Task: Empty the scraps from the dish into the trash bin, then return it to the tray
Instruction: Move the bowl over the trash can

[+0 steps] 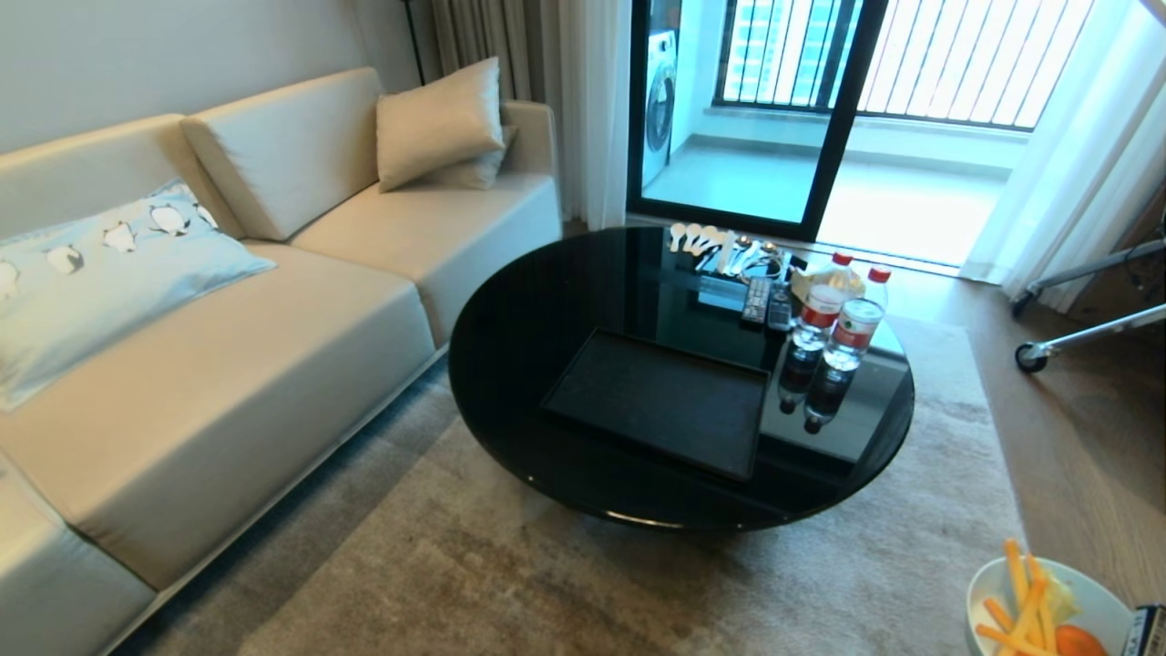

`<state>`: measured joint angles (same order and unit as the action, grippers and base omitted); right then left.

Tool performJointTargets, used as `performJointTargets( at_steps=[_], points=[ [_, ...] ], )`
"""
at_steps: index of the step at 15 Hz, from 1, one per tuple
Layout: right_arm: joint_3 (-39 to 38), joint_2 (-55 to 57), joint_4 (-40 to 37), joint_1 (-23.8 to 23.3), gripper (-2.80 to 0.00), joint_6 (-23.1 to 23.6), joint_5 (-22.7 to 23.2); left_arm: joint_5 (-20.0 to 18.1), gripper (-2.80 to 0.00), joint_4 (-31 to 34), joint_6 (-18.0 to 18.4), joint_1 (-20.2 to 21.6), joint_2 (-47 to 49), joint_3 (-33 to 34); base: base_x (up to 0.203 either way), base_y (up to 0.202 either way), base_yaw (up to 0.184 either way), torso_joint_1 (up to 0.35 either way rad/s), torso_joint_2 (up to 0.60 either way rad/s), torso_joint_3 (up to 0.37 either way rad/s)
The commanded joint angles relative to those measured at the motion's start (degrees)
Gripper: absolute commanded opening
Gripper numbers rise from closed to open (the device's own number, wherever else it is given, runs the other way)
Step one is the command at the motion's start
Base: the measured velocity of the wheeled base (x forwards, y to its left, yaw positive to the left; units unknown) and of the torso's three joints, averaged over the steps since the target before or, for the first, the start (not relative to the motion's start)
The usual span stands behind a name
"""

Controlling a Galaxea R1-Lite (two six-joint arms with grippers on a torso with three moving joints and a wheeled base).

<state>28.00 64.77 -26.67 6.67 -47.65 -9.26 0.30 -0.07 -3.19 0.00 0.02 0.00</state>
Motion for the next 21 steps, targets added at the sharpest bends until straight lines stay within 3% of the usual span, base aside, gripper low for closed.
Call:
performJointTargets(
  at_steps=[1,21],
  points=[
    [0.3,0.1,0.0,0.1,-2.8,-0.3,0.1,0.0,-2.8,0.0,-0.1,0.0,0.0,0.0,0.0,0.0,0.0,0.0,0.0,0.0],
    [0.8,0.1,-0.2,0.0,-2.8,-0.6,0.6,0.0,-2.8,0.0,-0.1,0.0,0.0,0.0,0.0,0.0,-0.004,0.0,0.0,0.0]
  ],
)
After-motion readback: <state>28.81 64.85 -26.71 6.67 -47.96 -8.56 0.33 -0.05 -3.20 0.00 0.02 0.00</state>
